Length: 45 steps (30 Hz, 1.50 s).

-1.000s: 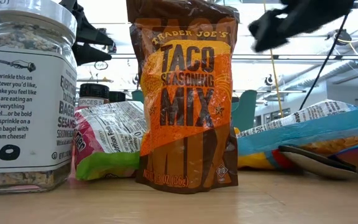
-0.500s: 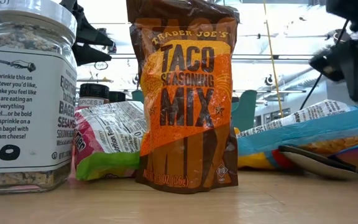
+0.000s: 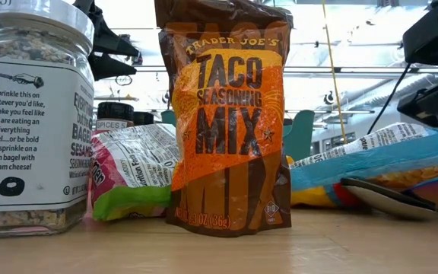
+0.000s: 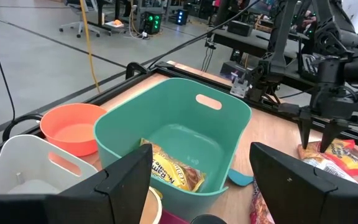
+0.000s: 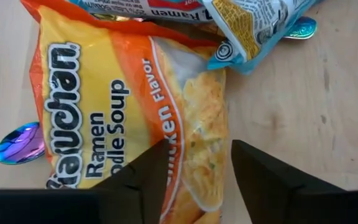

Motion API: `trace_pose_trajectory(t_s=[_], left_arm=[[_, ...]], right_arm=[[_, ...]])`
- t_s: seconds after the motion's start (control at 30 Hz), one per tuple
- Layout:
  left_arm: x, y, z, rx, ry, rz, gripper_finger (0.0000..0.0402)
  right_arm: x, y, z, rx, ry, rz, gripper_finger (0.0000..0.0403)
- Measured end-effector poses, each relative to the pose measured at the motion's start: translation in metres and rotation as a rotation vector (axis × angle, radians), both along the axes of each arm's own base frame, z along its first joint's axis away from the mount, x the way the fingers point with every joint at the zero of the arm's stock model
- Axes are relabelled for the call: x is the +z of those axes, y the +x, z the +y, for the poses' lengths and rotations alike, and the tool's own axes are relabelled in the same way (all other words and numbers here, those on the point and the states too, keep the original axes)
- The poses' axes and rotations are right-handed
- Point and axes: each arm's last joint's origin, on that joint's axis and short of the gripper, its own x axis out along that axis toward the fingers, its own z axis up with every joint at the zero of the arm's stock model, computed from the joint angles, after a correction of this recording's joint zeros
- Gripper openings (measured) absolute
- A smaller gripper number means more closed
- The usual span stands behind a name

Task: Pick & Place Food Item
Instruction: Put the orange noodle pack into the green bin

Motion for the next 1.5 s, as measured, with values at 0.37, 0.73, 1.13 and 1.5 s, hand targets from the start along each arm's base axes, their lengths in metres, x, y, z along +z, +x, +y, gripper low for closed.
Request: trace_pose_trajectory(t_s=[0.37,0.73,1.13,1.5], left_arm=[[0.0,0.0,0.0,0.0,-0.001,0.0,0.0276],[-0.009,0.01,0.002,0.004,-0.028,0.051,0.0276],[-0.011,0.016,0.003,0.004,-0.027,0.043,0.0276],[-0.01,0.016,0.003,0.003,-0.027,0.039,0.0276]], right_arm=[[-0.001,0.0,0.0,-0.006,0.003,0.007,0.0025],[0.016,-0.005,-0.01,-0.006,-0.132,-0.14,0.0001],[0.051,0.002,-0.002,0.048,0.155,-0.543,0.0041],[0.058,0.013,0.042,0.398,0.232,-0.663,0.0216]])
